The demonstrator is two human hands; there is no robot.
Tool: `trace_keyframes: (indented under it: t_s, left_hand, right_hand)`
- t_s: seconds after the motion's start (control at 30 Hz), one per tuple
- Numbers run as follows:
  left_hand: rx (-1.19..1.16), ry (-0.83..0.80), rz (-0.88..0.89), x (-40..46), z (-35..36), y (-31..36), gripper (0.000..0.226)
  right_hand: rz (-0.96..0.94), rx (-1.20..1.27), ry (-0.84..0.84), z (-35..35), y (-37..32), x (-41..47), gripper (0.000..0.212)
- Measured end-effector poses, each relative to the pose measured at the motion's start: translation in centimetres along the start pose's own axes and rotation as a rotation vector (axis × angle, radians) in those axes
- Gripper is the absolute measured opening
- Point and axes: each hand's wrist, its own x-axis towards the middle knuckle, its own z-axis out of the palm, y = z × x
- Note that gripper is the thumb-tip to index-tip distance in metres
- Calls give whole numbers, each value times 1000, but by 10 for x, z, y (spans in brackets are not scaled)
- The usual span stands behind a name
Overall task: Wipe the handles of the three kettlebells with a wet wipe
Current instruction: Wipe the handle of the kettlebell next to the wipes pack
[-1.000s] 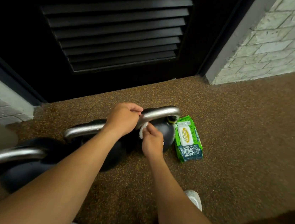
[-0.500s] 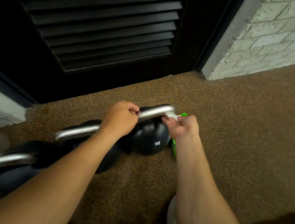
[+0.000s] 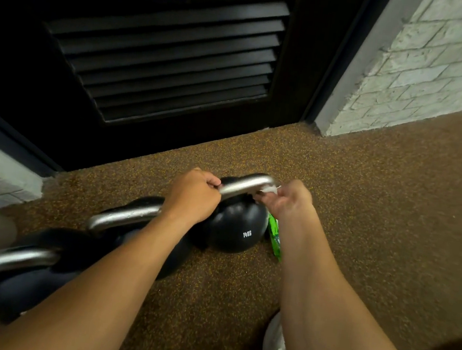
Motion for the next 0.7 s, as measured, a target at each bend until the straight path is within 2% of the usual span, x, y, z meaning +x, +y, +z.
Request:
trace_keyframes:
  t_s: [0.07,0.13,0.2,0.3,0.4,0.5,0.7]
  left_hand:
    - [-5,-10,-2,0,0,0,30]
    - [-17,-10,-1,0,1,1,31]
    - [-23,-6,3,0,1,1,31]
    - [-16,0,15,0,-1,2,31]
    - [5,11,25,-1,-3,5,28]
    - [37,9,22,-3,-2,5,27]
    - [30,10,26,0,0,-1,29]
  right_hand:
    - [-17,11,76,-2,-5,-2,48]
    - [-6,27,54,-3,-10,-3,52]
    - [22,-56,15,2,-12,0,50]
    - [-23,-258,28,5,-14,-10,20]
    - [-44,-274,8,2,-13,-8,28]
    - [-114,-280,-17,-1,-8,1,19]
    - [-240,-387,-40,-10,13,21,19]
